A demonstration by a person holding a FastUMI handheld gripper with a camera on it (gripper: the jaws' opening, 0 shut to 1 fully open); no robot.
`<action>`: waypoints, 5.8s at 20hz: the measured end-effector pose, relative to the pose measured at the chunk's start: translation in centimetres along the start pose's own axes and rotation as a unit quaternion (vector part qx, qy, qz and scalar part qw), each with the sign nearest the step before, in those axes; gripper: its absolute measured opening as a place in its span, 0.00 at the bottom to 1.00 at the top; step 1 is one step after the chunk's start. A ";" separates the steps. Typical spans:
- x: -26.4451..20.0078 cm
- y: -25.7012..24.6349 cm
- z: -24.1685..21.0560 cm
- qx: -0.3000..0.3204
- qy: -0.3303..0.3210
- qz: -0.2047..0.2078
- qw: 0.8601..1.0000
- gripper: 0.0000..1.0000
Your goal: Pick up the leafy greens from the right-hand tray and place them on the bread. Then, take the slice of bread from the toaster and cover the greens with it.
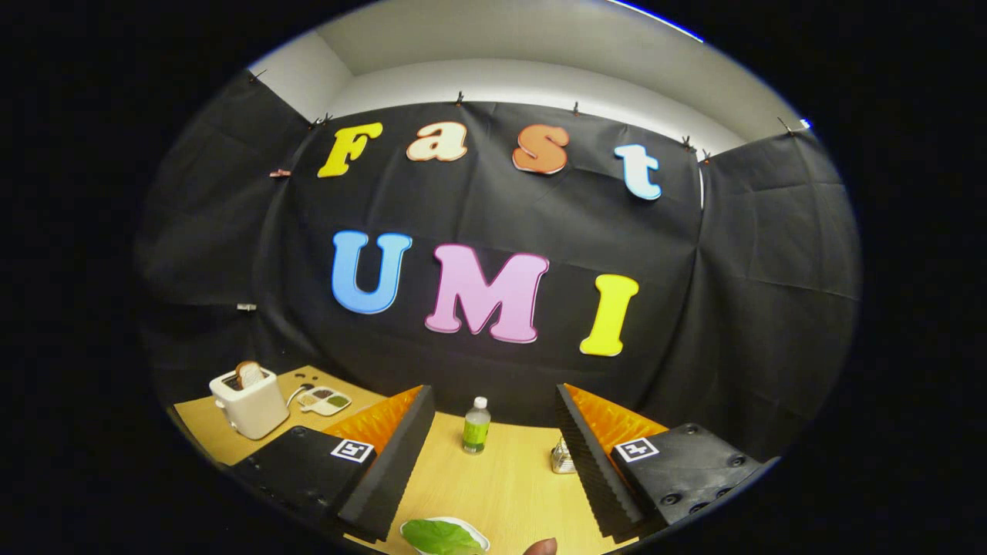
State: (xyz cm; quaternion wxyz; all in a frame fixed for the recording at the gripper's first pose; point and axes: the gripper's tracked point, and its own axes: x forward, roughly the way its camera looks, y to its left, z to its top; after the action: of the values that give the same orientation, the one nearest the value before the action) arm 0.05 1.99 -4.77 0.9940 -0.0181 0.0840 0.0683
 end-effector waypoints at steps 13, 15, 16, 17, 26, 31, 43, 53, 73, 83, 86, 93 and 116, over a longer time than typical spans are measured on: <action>-1.1 4.9 -26.0 -0.076 0.338 0.149 0.926 0.95; -1.3 5.6 -28.8 -0.073 0.368 0.162 0.913 0.95; -1.4 6.0 -30.5 -0.072 0.384 0.168 0.905 0.95; -1.5 6.3 -31.8 -0.072 0.400 0.173 0.897 0.95; -0.3 7.6 -39.6 -0.074 0.491 0.195 0.846 0.89; -0.2 8.4 -41.6 -0.059 0.529 0.206 0.821 0.73; 0.6 8.1 -41.3 -0.051 0.520 0.193 0.830 0.06; 0.1 7.8 -34.1 -0.005 0.505 0.182 0.844 0.06; 1.5 26.9 -18.6 -0.008 0.446 0.324 0.835 0.06; 1.7 29.1 -20.6 -0.012 0.462 0.310 0.831 0.14; 2.1 28.6 -21.2 -0.018 0.463 0.291 0.837 0.26; 1.9 28.8 -20.7 -0.007 0.453 0.282 0.846 0.55; 9.7 47.2 -5.1 0.047 0.352 0.294 0.887 0.79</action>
State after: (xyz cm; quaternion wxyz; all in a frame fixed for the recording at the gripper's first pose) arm 2.17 49.78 -12.65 0.8333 0.0316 0.4326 0.3428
